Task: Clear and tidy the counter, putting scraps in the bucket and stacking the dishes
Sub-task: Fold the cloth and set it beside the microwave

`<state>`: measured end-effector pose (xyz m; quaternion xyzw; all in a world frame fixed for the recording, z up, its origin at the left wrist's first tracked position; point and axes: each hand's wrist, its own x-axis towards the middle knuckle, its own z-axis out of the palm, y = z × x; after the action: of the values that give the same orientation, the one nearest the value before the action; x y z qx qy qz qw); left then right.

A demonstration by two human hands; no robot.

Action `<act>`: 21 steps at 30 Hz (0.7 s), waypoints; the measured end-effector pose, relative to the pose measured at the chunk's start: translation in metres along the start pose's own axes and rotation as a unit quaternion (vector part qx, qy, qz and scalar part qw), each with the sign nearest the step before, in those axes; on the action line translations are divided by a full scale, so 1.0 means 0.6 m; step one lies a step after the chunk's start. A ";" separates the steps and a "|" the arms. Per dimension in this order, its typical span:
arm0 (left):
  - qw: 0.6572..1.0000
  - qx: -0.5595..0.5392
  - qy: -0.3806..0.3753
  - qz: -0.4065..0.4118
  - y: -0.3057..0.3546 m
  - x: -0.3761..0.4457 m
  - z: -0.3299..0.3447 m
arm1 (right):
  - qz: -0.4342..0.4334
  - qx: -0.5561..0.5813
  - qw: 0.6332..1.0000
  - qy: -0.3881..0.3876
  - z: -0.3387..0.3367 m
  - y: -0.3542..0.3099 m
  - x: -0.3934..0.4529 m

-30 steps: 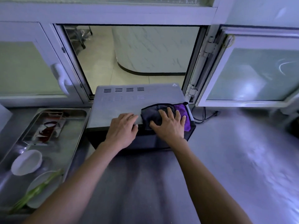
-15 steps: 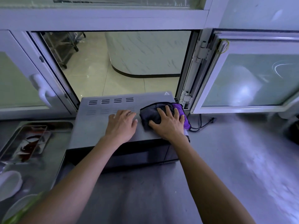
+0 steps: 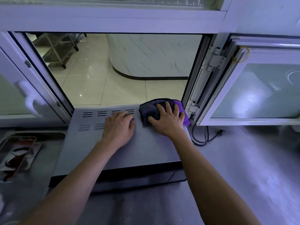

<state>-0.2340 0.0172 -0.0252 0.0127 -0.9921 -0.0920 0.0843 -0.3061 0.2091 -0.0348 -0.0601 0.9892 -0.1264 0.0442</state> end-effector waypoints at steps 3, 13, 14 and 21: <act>1.000 -0.005 -0.001 0.008 -0.005 -0.003 -0.002 | 0.004 0.003 1.000 0.005 0.001 -0.010 0.017; 1.000 -0.007 0.007 -0.008 -0.079 -0.054 -0.026 | -0.017 0.014 1.000 0.000 0.028 -0.092 -0.019; 1.000 -0.002 0.004 -0.013 -0.093 -0.063 -0.032 | -0.021 0.013 1.000 -0.002 0.031 -0.106 -0.024; 0.999 0.019 0.005 -0.048 -0.205 -0.130 -0.079 | -0.047 0.005 0.998 -0.028 0.060 -0.215 -0.053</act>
<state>-0.1481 -0.1088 -0.0149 0.0621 -0.9915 -0.0771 0.0841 -0.2571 0.0803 -0.0345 -0.1100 0.9829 -0.1317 0.0660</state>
